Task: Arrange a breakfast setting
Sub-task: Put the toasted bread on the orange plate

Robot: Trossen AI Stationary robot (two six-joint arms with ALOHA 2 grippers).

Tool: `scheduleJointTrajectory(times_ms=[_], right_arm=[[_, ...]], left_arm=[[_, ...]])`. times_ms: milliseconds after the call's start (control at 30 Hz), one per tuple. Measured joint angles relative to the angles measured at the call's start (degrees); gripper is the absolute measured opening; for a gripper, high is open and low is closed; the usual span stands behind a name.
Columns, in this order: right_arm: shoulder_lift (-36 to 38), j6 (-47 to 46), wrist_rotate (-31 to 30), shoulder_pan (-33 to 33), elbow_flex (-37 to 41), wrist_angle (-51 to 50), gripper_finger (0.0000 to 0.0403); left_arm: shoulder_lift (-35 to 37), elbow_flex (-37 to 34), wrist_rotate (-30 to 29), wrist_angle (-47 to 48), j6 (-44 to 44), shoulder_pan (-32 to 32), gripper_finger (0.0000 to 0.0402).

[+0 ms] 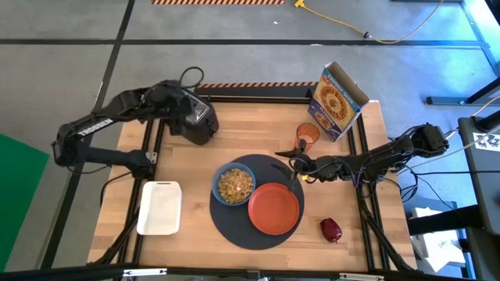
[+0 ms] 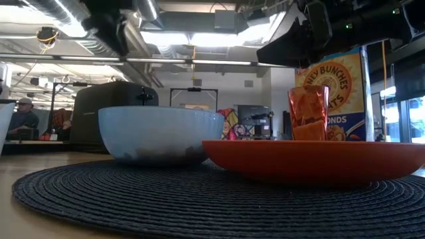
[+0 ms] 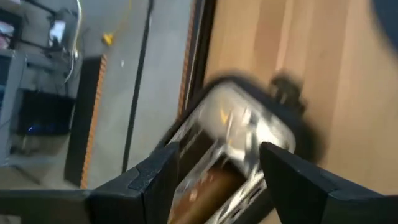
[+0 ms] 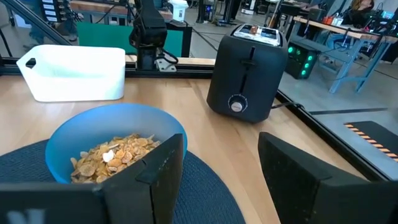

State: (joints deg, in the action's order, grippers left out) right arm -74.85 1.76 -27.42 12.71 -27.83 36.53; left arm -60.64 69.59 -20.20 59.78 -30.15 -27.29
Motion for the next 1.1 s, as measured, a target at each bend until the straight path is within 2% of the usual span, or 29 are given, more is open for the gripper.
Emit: scheduleJointTrajectory(times_ms=[433,700,933,1100], right_arm=[[0.00,-0.02,0.00,0.02,0.00,-1.65,0.0199],[0.00,-0.01,-0.02,0.00,0.00,-3.80,0.0199],[0.00,0.00,-0.04,0.01,0.02,-3.79,0.0199],[0.00,0.00,-0.09,0.00,0.02,-3.78,0.0199]], left_arm=[[-4.85,-5.69,-3.61,1.48,-20.01,-11.66,0.0190],[-9.52,-5.89,-3.59,-0.61,-23.51,-16.65,0.0171],[-11.87,-5.80,-3.71,-1.02,-25.74,-18.60,0.0155],[-12.01,-5.80,-7.39,-0.54,-25.99,-17.78,0.0142]])
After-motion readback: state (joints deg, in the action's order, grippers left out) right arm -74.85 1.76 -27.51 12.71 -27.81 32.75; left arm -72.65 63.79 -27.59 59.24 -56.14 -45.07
